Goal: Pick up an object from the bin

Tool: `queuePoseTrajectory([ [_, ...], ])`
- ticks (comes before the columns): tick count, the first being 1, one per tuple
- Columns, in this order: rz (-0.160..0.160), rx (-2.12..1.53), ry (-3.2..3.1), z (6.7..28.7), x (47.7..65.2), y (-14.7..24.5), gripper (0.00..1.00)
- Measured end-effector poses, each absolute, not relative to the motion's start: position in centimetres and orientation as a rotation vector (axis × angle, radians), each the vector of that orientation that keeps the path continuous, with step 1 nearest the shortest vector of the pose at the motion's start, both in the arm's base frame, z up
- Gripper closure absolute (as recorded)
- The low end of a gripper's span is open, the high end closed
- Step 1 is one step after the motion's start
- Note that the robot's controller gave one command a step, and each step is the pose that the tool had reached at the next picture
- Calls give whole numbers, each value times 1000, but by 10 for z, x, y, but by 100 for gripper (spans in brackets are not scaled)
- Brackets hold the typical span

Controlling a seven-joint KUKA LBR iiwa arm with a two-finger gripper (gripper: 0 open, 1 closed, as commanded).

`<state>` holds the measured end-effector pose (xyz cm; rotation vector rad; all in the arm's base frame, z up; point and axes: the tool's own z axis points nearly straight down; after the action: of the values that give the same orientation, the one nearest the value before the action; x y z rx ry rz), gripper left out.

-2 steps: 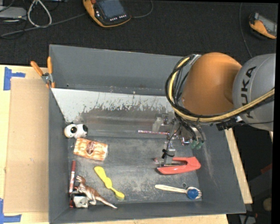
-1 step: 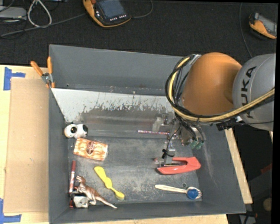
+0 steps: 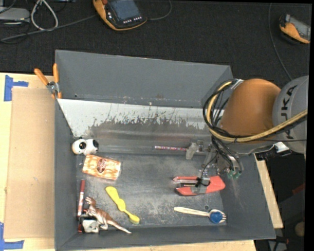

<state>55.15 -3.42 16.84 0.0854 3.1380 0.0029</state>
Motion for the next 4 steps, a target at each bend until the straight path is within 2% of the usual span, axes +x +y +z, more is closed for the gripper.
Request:
queuePoseTrajectory([
  [1,6,267,3120,97,570,-54,0],
  [2,6,378,3116,76,539,-65,0],
  [3,9,11,3138,69,497,-108,100],
  [4,9,11,3138,69,497,-108,100],
])
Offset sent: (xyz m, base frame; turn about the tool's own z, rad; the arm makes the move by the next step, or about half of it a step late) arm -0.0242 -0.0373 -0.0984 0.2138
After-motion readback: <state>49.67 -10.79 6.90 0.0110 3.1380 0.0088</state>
